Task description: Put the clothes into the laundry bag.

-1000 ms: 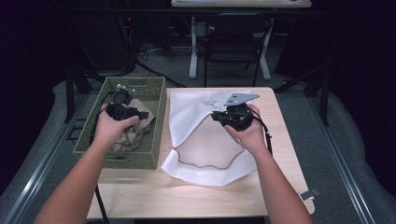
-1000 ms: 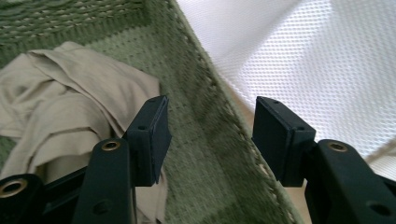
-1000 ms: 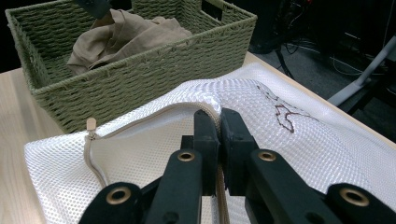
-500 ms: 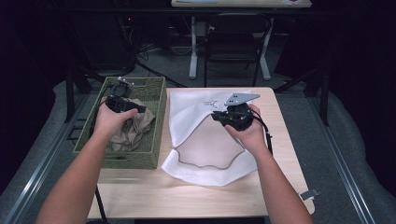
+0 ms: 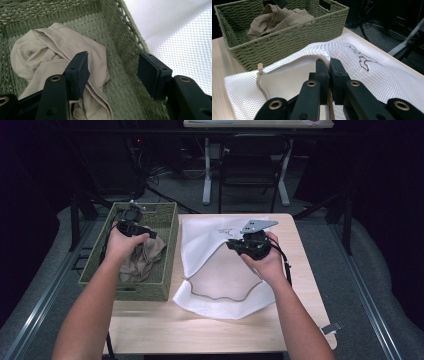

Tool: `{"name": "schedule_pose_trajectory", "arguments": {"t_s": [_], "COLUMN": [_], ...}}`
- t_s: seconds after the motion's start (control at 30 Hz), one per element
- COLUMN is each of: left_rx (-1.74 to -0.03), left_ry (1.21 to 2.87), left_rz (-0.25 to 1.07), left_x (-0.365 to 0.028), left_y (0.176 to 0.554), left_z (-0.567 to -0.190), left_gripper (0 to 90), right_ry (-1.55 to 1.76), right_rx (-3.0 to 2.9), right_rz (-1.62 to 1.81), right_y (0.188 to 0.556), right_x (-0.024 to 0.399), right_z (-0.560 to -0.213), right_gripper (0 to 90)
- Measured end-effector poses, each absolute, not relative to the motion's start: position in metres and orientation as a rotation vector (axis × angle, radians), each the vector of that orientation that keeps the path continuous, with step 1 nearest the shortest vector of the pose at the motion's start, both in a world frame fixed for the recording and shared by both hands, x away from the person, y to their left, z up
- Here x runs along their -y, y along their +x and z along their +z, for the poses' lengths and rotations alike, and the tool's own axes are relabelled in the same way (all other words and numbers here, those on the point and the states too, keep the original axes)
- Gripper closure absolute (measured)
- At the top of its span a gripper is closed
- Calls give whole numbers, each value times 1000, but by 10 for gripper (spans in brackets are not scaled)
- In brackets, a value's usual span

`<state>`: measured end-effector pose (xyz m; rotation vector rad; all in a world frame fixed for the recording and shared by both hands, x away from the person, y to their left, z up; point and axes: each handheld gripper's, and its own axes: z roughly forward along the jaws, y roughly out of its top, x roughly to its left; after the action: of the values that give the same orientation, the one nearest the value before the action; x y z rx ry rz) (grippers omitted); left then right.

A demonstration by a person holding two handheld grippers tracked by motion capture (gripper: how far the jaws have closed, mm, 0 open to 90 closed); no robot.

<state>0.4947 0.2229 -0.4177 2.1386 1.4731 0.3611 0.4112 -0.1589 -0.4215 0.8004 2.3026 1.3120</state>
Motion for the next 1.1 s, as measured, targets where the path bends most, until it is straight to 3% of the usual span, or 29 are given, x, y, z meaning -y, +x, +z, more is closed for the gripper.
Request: {"name": "schedule_pose_trajectory", "arguments": {"t_s": [0.67,1.1], "left_rx": [-1664,-1771], "left_ry": [2112,2088], "left_rz": [373,349], "left_x": [-243,-257], "left_y": [529,531], "left_z": [-442,-463], "left_gripper": [421,411], "right_ry": [810,810], "right_rx": [-2300,-2296], "right_rz": [1303,1301], "right_y": [412,412], "right_x": [160,160], "right_z": [-423,-423], "right_gripper": [859,859]}}
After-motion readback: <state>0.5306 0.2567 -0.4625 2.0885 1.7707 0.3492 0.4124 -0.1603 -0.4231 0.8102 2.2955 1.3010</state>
